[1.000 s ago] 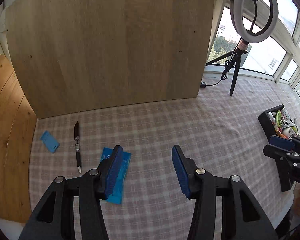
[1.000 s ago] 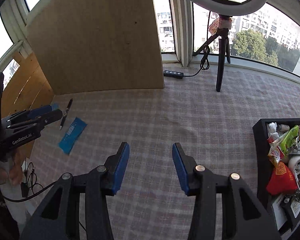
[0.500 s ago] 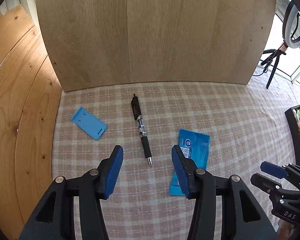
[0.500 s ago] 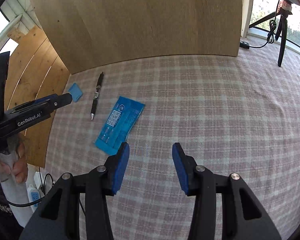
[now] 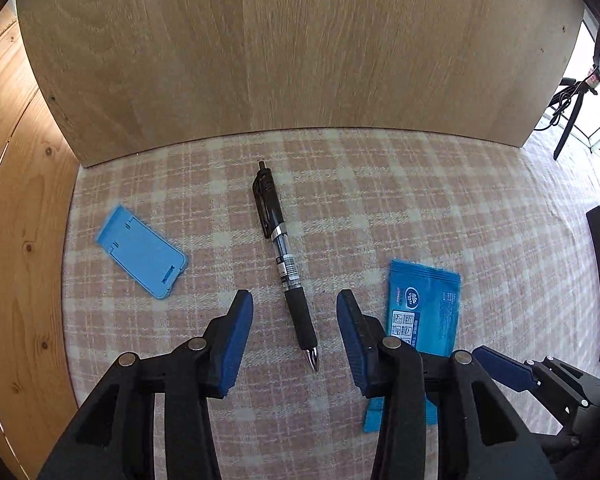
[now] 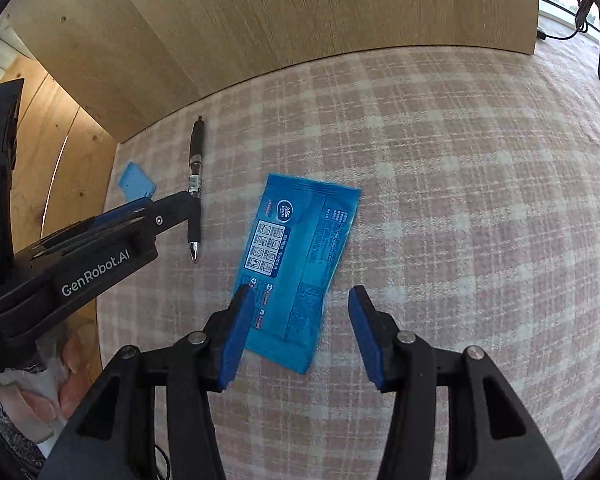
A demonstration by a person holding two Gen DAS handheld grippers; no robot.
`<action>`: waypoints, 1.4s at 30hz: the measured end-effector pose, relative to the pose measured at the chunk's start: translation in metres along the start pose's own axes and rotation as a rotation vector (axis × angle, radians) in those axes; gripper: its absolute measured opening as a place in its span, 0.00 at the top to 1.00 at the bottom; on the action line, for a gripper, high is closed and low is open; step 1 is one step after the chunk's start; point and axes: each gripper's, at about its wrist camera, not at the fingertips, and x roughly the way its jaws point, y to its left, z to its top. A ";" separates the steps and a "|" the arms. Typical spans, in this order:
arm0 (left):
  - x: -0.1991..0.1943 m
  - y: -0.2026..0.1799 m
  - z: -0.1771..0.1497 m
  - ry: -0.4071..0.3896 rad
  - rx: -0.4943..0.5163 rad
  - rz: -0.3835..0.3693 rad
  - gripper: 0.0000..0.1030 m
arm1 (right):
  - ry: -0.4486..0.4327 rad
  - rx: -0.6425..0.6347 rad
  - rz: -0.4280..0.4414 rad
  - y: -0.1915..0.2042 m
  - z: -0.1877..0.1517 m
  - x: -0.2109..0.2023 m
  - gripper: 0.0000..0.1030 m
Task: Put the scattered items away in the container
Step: 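Move the left gripper to the black pen while the right approaches the blue wipes packet, then grasp the black pen with the left gripper while the right grasps the blue wipes packet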
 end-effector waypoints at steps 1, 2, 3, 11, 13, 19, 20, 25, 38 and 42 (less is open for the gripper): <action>0.002 0.001 0.001 0.001 0.001 -0.003 0.62 | 0.005 0.004 0.001 0.004 0.001 0.003 0.51; 0.003 0.001 0.001 0.002 0.003 -0.006 0.62 | 0.008 0.008 0.001 0.008 0.002 0.005 0.50; 0.004 0.002 0.002 0.004 0.003 -0.008 0.63 | 0.008 0.009 -0.008 0.012 0.003 0.007 0.50; 0.015 0.006 0.006 0.018 -0.011 -0.039 0.64 | 0.021 0.019 -0.100 0.032 0.012 0.028 0.45; 0.018 0.006 0.007 0.022 -0.010 -0.047 0.64 | 0.008 0.024 -0.111 0.035 0.013 0.030 0.41; 0.030 0.011 0.014 0.044 -0.004 -0.029 0.75 | 0.005 -0.013 -0.202 0.050 0.016 0.039 0.36; 0.031 0.010 0.014 0.043 0.001 -0.027 0.75 | 0.009 -0.025 -0.222 0.053 0.016 0.041 0.36; 0.031 0.010 0.013 0.022 0.015 0.002 0.88 | 0.010 -0.128 -0.293 0.063 0.010 0.046 0.43; 0.021 0.035 -0.031 0.006 -0.087 -0.060 0.90 | 0.039 -0.173 -0.181 -0.023 -0.059 -0.016 0.97; 0.011 0.051 -0.072 -0.003 -0.137 -0.059 0.90 | 0.026 -0.155 -0.143 -0.042 -0.069 -0.033 0.97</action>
